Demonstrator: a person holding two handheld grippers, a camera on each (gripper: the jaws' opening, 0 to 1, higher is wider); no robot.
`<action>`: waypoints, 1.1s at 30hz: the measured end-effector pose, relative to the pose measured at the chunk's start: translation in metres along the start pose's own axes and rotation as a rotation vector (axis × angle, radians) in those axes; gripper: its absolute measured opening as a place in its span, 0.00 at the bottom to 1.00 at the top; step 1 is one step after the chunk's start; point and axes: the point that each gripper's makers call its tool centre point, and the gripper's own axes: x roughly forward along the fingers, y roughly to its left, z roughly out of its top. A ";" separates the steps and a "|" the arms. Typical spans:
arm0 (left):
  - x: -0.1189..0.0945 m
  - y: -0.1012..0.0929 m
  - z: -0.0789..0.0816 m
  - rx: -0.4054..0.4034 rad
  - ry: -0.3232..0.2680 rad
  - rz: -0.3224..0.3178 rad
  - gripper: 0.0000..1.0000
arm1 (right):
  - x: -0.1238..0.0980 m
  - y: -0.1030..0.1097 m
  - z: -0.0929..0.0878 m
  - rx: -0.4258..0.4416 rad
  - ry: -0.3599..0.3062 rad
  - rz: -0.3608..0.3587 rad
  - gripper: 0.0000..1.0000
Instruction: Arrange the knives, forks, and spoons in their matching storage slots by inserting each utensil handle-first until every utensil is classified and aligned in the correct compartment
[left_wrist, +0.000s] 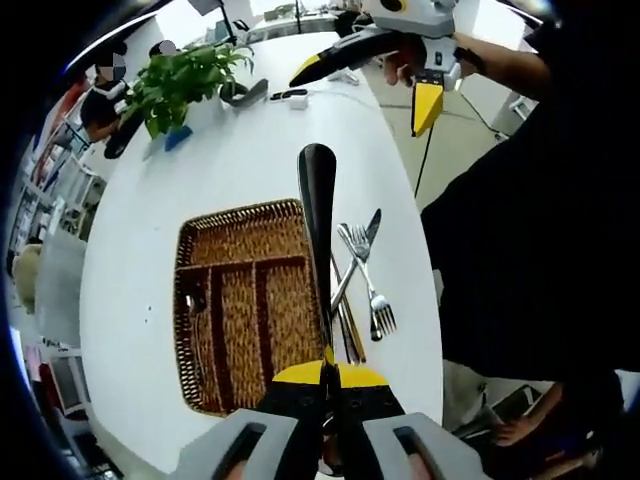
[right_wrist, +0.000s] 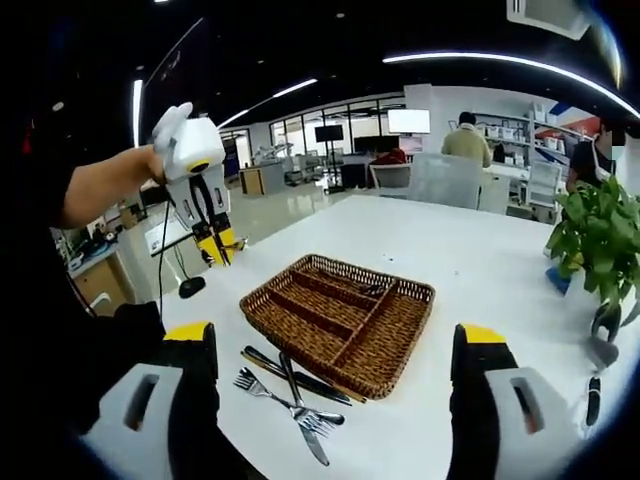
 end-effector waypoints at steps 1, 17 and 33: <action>0.000 0.002 0.000 0.003 0.000 0.000 0.00 | -0.001 -0.001 0.001 0.001 -0.002 -0.004 0.98; 0.001 0.041 -0.003 0.035 0.037 0.007 0.00 | 0.001 -0.005 0.002 0.027 0.001 -0.001 0.99; 0.009 0.094 -0.004 0.050 0.056 0.006 0.00 | -0.008 -0.013 -0.002 0.060 -0.002 -0.039 0.99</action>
